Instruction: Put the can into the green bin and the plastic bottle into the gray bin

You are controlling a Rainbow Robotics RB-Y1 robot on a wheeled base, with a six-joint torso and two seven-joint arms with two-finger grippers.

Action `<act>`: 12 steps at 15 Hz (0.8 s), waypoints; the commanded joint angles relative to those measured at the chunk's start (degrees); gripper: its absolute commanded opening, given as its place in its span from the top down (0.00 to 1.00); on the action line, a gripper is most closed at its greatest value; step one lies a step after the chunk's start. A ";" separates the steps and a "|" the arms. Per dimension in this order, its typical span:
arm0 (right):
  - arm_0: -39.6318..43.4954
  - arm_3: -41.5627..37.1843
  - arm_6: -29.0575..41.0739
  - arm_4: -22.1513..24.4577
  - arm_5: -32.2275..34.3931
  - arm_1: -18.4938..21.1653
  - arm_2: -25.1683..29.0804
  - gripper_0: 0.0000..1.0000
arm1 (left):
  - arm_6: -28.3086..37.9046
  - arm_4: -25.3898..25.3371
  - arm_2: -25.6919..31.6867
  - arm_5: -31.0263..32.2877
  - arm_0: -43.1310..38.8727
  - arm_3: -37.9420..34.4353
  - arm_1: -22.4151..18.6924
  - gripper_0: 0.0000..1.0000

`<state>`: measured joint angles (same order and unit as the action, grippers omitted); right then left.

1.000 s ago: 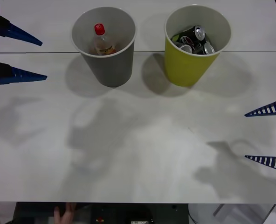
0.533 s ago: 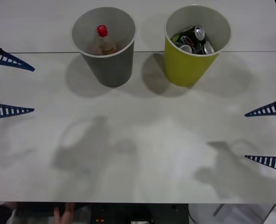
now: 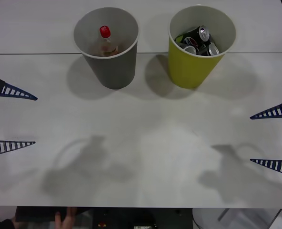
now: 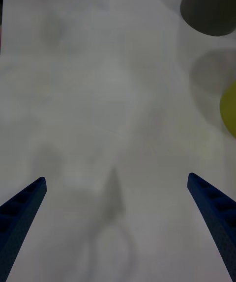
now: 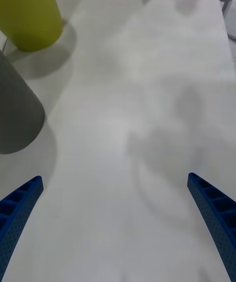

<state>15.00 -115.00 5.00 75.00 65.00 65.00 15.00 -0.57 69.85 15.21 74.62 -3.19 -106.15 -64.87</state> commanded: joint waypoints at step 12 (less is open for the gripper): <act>0.00 0.00 0.00 0.00 0.00 0.00 0.00 0.00 | -0.31 11.62 0.87 1.50 -4.37 -7.75 2.99 0.00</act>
<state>15.00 -115.00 5.00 75.00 65.00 65.00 15.00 -0.96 81.44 16.09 76.11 -7.51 -113.96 -61.81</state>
